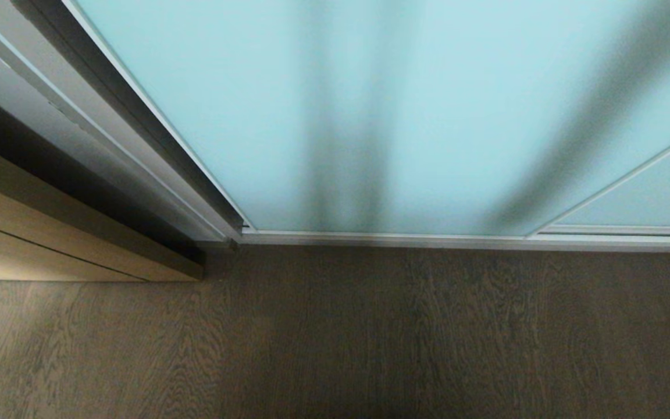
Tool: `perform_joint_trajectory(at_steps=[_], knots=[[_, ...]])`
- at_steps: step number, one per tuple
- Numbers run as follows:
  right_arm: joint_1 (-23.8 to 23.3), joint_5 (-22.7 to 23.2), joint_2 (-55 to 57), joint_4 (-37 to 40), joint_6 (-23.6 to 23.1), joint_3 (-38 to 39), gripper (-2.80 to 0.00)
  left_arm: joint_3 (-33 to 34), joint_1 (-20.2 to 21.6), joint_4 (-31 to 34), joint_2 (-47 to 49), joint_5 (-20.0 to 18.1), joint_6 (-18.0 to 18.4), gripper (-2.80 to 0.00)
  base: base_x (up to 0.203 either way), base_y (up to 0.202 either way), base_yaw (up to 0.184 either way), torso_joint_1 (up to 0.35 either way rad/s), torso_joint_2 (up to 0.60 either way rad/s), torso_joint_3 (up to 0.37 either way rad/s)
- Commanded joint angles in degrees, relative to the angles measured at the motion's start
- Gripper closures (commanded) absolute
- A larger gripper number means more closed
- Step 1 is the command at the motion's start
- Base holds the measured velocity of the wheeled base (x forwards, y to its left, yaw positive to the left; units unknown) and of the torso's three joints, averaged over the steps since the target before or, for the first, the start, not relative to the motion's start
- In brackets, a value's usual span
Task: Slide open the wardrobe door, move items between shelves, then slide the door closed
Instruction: Close the door
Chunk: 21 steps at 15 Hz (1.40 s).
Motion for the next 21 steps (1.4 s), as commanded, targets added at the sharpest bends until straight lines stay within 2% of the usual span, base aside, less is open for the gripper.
perform_joint_trajectory(at_steps=[1,3,5,7,10,12,15,19,21], knots=[[0.1,0.2,-9.9,0.0,-1.8,5.4,0.0,0.1,0.0,0.0,0.1,0.0,0.0,0.0,0.0,0.0,0.0,0.0,0.0,0.0],[1.7,0.0,-15.9,0.9,-7.5,11.2,0.0,0.1,0.0,0.0,0.1,0.0,0.0,0.0,0.0,0.0,0.0,0.0,0.0,0.0],[6.9,-1.1,-20.7,3.7,-11.9,15.6,0.0,0.1,0.0,0.0,0.1,0.0,0.0,0.0,0.0,0.0,0.0,0.0,0.0,0.0],[13.5,-2.7,-23.7,7.5,-14.2,18.4,0.0,0.1,0.0,0.0,0.1,0.0,0.0,0.0,0.0,0.0,0.0,0.0,0.0,0.0],[24.2,-6.9,-29.5,12.9,-15.1,24.6,0.0,0.1,0.0,0.0,0.1,0.0,0.0,0.0,0.0,0.0,0.0,0.0,0.0,0.0],[27.2,-9.4,-33.4,15.0,-15.0,30.5,0.0,0.1,0.0,0.0,0.1,0.0,0.0,0.0,0.0,0.0,0.0,0.0,0.0,0.0],[32.6,-9.8,-41.9,16.9,-15.4,38.4,0.0,0.1,0.0,0.0,0.1,0.0,0.0,0.0,0.0,0.0,0.0,0.0,0.0,0.0],[38.1,-9.0,-51.6,29.9,-14.9,41.4,0.0,0.1,0.0,0.0,0.1,0.0,0.0,0.0,0.0,0.0,0.0,0.0,0.0,0.0],[38.9,-10.3,-51.7,30.2,-13.7,44.4,0.0,0.1,0.0,0.0,0.1,0.0,0.0,0.0,0.0,0.0,0.0,0.0,0.0,0.0]])
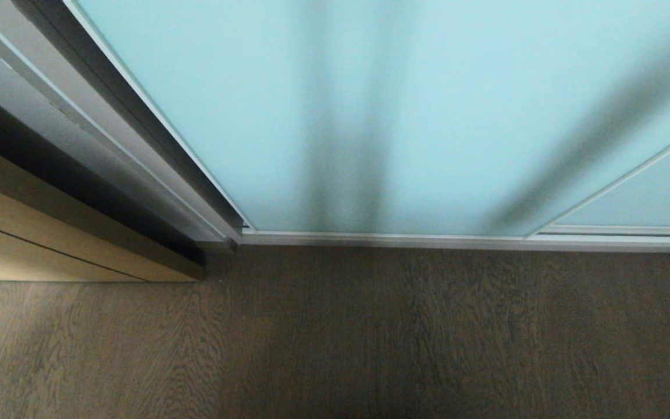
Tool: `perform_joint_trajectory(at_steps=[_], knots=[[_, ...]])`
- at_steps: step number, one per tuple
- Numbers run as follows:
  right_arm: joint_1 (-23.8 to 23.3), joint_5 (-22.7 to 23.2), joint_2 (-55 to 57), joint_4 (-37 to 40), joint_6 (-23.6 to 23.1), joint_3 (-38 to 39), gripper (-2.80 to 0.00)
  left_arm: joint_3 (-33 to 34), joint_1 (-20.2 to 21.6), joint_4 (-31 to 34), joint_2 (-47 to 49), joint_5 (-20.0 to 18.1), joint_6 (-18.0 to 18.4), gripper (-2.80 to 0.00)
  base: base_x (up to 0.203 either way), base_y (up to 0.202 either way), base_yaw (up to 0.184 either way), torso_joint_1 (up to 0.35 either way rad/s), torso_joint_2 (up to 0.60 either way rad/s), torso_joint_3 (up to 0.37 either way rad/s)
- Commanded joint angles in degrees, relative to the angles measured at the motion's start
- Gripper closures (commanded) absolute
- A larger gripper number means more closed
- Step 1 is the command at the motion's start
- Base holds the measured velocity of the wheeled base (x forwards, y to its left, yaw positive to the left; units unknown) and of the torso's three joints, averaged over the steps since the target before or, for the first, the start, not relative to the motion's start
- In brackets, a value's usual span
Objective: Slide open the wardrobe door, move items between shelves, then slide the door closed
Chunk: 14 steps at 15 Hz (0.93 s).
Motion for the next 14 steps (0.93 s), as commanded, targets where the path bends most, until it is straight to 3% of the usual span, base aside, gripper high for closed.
perform_joint_trajectory(at_steps=[1,3,7,11,14], knots=[[3.1,-0.9,-2.6,0.8,0.4,2.7,0.0,0.1,0.0,0.0,0.1,0.0,0.0,0.0,0.0,0.0,0.0,0.0,0.0,0.0],[5.9,-1.6,-6.3,4.5,0.1,5.2,0.0,0.1,0.0,0.0,0.1,0.0,0.0,0.0,0.0,0.0,0.0,0.0,0.0,0.0],[6.1,-1.6,-16.5,9.7,-0.1,9.6,0.0,0.1,0.0,0.0,0.1,0.0,0.0,0.0,0.0,0.0,0.0,0.0,0.0,0.0],[6.2,-3.7,-17.8,5.6,-0.7,20.6,0.0,0.1,0.0,0.0,0.1,0.0,0.0,0.0,0.0,0.0,0.0,0.0,0.0,0.0],[6.2,-6.9,-17.8,2.2,-1.8,23.0,0.0,0.1,0.0,0.0,0.1,0.0,0.0,0.0,0.0,0.0,0.0,0.0,0.0,0.0]])
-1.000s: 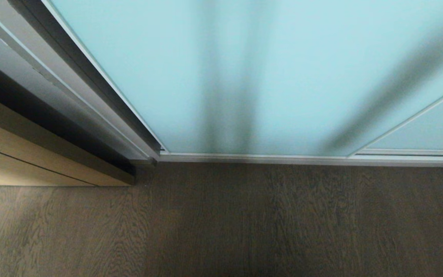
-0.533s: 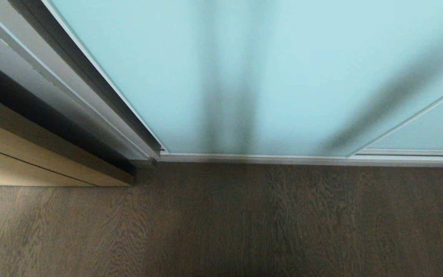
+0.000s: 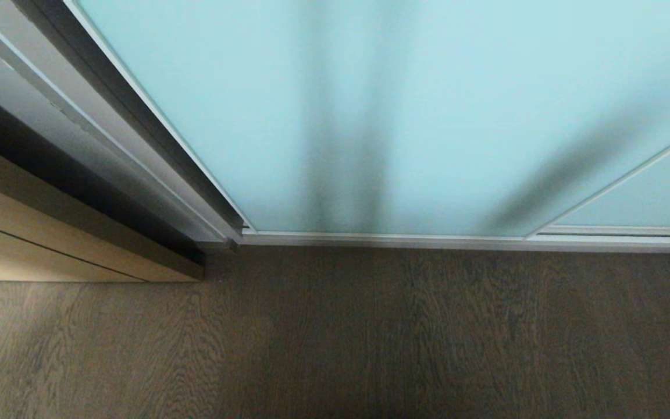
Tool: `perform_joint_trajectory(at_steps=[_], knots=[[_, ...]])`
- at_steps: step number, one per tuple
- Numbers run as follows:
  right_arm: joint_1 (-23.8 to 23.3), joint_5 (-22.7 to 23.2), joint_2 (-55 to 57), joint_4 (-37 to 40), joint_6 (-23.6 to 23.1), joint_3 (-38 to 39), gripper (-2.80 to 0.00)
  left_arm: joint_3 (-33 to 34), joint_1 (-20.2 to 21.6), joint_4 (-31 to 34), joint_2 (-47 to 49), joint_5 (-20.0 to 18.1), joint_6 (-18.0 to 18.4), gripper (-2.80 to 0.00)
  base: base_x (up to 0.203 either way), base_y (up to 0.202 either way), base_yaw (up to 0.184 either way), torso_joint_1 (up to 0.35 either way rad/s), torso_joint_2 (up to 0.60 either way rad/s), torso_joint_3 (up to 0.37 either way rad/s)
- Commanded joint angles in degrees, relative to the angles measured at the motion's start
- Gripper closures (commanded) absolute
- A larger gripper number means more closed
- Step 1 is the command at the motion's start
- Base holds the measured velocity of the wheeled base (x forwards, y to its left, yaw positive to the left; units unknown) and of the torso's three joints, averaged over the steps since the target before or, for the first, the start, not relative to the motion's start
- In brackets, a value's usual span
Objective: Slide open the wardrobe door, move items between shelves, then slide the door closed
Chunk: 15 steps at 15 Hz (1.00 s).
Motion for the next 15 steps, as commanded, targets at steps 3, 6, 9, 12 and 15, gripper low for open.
perform_joint_trajectory(at_steps=[3,6,9,12,15], knots=[[0.0,-3.0,-0.3,-0.4,-0.1,1.5,0.0,0.1,0.0,0.0,0.1,0.0,0.0,0.0,0.0,0.0,0.0,0.0,0.0,0.0],[0.0,-3.0,-0.3,-0.9,0.1,1.8,0.0,0.1,0.0,0.0,0.1,0.0,0.0,0.0,0.0,0.0,0.0,0.0,0.0,0.0],[0.0,-3.1,-0.3,-0.8,-0.1,1.8,0.0,0.1,0.0,0.0,0.1,0.0,0.0,0.0,0.0,0.0,0.0,0.0,0.0,0.0],[0.0,-3.0,-0.2,-0.5,0.2,1.8,0.0,0.1,0.0,0.0,0.1,0.0,0.0,0.0,0.0,0.0,0.0,0.0,0.0,0.0],[0.0,-3.0,-0.2,-0.5,0.1,1.8,0.0,0.1,0.0,0.0,0.1,0.0,0.0,0.0,0.0,0.0,0.0,0.0,0.0,0.0]])
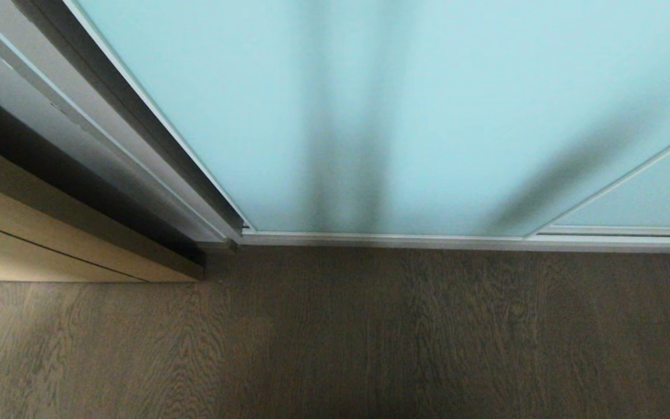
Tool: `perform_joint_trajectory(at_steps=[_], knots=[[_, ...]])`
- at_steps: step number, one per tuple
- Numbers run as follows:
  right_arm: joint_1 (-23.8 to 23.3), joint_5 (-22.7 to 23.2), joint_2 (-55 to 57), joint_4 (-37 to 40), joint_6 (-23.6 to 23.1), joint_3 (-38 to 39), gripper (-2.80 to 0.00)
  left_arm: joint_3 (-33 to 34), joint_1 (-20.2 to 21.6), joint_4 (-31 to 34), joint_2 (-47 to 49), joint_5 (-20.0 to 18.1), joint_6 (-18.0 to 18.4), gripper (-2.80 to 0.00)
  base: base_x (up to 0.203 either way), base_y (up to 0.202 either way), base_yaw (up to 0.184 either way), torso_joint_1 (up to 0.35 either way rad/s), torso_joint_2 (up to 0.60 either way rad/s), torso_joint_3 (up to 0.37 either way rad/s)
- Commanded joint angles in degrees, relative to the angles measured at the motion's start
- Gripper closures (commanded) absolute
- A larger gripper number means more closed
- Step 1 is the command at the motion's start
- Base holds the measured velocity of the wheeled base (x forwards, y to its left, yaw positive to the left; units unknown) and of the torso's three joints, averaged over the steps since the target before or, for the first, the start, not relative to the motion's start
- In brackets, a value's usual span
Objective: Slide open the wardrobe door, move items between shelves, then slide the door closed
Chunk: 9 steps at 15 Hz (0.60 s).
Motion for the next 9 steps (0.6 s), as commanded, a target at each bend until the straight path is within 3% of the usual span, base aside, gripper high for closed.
perform_joint_trajectory(at_steps=[1,9], knots=[[0.0,0.0,0.3,0.0,0.0,0.0,0.0,0.0,0.0,0.0,0.1,0.0,0.0,0.0,0.0,0.0,0.0,0.0,0.0,0.0],[0.0,0.0,0.2,0.0,-0.3,0.0,0.0,0.1,0.0,0.0,0.1,0.0,0.0,0.0,0.0,0.0,0.0,0.0,0.0,0.0]])
